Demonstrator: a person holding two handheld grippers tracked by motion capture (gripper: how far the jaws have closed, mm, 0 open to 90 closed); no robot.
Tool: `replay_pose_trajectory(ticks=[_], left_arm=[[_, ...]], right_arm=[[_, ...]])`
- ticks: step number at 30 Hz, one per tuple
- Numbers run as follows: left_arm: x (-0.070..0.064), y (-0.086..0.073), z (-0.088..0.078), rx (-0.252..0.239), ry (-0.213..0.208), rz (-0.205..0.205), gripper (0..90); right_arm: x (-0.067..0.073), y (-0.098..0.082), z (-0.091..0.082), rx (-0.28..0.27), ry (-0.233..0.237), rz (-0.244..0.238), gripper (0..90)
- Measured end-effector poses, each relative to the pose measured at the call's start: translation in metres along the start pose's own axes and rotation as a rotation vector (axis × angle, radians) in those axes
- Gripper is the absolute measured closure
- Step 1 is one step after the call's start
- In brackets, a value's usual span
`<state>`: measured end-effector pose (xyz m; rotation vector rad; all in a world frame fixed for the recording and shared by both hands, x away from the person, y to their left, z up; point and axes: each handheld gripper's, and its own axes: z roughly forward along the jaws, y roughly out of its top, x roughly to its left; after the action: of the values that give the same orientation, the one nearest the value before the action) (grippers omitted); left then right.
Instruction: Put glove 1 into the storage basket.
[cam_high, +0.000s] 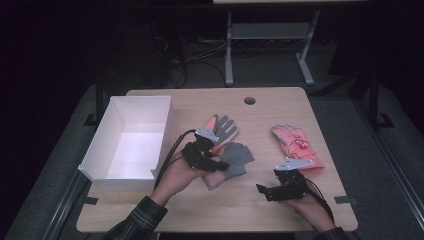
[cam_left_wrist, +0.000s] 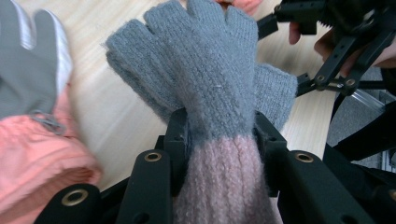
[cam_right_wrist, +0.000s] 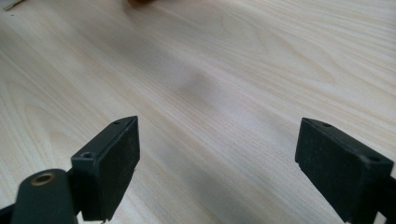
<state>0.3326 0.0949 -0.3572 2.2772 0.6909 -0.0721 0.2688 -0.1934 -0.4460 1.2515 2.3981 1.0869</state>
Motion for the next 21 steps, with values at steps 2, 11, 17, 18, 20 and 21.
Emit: replay_pose_trajectory(ticks=[2,11,17,18,20,21], left_arm=[[0.002,0.004,-0.008,0.0,0.007,0.002,64.9],[0.018,0.019,-0.052,-0.044,0.056,-0.024,64.8],[0.031,0.022,-0.081,-0.064,0.113,-0.042,64.8],[0.033,0.023,-0.086,-0.071,0.12,-0.046,64.8],[0.039,0.023,-0.097,-0.079,0.141,-0.055,64.8],[0.042,0.023,-0.102,-0.086,0.149,-0.058,64.8]], right_arm=[[0.0,0.0,0.0,0.001,0.0,0.002,13.6],[0.0,-0.002,0.003,-0.004,-0.004,-0.016,13.6],[0.002,-0.003,0.006,-0.006,-0.005,-0.024,13.3],[0.002,-0.003,0.006,-0.005,-0.007,-0.023,13.3],[0.002,-0.003,0.006,-0.014,-0.008,-0.02,13.3],[0.002,-0.004,0.006,-0.014,-0.009,-0.022,13.3]])
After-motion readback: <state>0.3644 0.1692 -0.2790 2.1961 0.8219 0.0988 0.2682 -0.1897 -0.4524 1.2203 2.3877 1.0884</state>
